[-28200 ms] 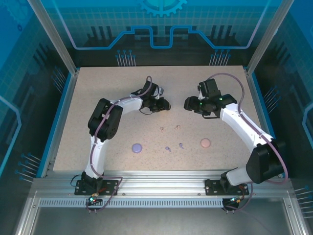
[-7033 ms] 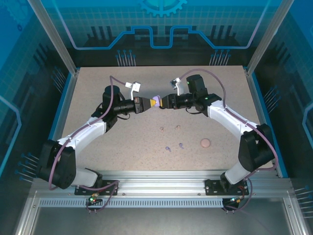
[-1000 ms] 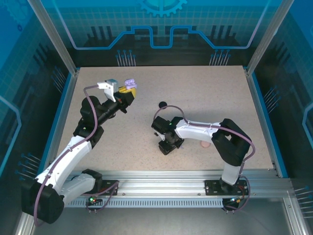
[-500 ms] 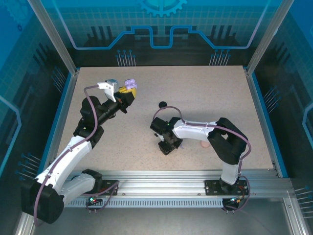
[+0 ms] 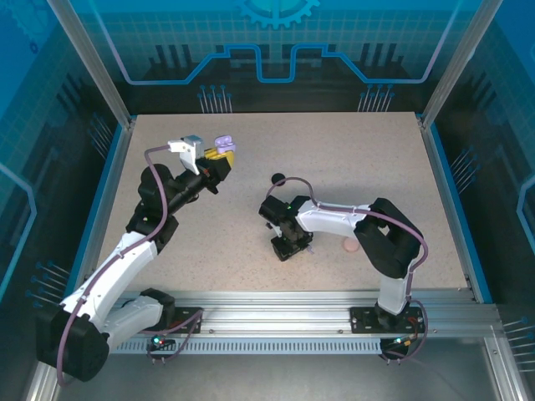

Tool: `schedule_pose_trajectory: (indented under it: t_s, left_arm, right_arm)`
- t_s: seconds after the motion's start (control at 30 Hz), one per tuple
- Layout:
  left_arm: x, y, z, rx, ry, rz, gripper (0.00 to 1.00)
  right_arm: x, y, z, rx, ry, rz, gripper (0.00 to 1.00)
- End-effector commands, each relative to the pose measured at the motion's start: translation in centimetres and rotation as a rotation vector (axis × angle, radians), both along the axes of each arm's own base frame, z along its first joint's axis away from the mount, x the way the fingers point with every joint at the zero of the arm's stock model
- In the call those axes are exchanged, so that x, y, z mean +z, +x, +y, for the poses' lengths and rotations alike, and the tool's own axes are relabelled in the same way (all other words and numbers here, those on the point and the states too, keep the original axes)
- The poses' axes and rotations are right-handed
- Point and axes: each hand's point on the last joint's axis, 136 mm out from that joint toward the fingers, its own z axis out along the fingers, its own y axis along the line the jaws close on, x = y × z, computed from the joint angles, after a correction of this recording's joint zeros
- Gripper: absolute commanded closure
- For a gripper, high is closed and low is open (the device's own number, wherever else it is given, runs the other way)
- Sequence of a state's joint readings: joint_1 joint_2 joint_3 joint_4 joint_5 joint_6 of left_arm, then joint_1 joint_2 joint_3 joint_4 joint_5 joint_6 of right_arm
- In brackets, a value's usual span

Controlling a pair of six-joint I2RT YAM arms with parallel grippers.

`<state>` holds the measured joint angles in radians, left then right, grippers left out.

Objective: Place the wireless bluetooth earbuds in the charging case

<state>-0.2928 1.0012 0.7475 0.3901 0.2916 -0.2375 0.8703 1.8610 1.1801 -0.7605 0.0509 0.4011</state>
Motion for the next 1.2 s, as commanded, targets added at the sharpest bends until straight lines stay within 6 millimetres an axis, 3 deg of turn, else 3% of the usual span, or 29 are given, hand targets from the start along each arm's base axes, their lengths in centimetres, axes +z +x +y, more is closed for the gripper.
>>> schedule_pose_trajectory:
  t_s: [0.0,0.67,1.17]
  left_arm:
    - [0.76,0.01,-0.20,0.003,0.000,-0.027,1.00]
    - [0.36,0.07,-0.56,-0.004,0.010,-0.022,1.00]
    - [0.24,0.01,-0.65,-0.008,0.012,-0.025,1.00]
  right_arm:
    - [-0.43,0.24,1.32,-0.039,0.058,0.019,0.62]
    - [-0.26,0.20,1.07,-0.226,0.021,0.040,0.59]
    - [-0.69,0.33,0.88,-0.232,-0.023,0.021,0.70]
